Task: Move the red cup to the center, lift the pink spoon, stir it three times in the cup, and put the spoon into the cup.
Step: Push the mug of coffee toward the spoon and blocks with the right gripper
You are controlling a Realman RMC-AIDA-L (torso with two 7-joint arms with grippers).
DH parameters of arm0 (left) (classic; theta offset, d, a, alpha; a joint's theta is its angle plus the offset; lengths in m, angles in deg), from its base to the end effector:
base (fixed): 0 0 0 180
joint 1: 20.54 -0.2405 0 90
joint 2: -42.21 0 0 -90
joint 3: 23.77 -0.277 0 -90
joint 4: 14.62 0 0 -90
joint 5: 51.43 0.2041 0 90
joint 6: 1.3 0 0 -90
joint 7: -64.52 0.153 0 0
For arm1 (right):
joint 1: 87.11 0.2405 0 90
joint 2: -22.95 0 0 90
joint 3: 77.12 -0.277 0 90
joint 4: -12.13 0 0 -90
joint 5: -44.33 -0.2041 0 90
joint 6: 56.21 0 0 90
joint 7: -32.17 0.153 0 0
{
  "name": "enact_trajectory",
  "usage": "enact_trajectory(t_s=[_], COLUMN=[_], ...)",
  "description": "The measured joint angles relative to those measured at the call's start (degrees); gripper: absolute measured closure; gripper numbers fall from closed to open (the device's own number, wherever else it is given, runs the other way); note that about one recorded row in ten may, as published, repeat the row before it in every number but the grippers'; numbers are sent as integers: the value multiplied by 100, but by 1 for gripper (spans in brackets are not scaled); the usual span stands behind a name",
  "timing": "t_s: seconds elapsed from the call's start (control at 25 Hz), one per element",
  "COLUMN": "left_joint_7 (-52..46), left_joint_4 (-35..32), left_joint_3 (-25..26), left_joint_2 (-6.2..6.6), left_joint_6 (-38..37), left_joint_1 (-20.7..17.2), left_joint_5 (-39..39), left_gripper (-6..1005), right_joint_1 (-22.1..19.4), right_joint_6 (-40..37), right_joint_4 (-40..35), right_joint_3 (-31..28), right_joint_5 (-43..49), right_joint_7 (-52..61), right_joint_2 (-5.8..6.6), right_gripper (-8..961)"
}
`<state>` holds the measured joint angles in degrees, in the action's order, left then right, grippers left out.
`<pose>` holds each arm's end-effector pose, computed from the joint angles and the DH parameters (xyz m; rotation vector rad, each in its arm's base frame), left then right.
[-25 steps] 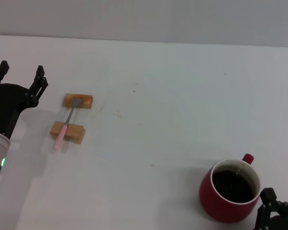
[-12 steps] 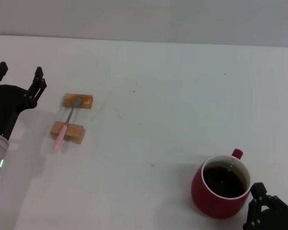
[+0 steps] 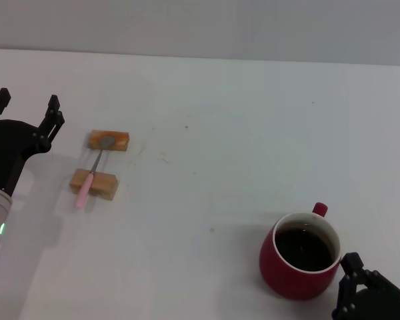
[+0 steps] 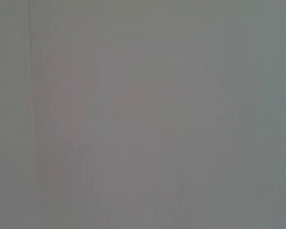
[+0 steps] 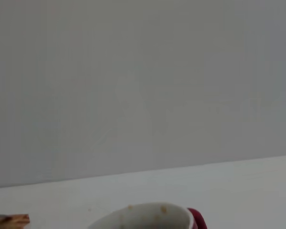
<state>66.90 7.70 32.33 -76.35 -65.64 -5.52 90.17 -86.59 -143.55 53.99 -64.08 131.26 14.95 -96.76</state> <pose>-0.3370 0.3140 -0.0287 -1.6020 -0.4546 -0.6391 0.2987 0.1210 -0.1215 -1.6728 0.7984 0.7108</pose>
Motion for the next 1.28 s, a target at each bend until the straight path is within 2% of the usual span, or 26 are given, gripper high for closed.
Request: enact_trajectory(t_s=[0.44, 0.88, 1.28], left_joint_7=[0, 0, 0], left_joint_4=[-18, -17, -74], left_joint_3=[15, 15, 15], left_joint_2=[0, 0, 0], left_joint_6=[1, 1, 1], left_joint_1=[39, 26, 42], left_joint_5=[0, -1, 0], left_gripper=[161, 161, 161], right_joint_1=[-302, -115, 288], right_joint_6=[172, 392, 447], right_joint_4=[70, 122, 86], right_joint_3=[51, 6, -29], right_joint_5=[16, 23, 28], right_joint_7=[0, 0, 51], right_joint_2=[-7, -9, -9], right_gripper=[954, 954, 954])
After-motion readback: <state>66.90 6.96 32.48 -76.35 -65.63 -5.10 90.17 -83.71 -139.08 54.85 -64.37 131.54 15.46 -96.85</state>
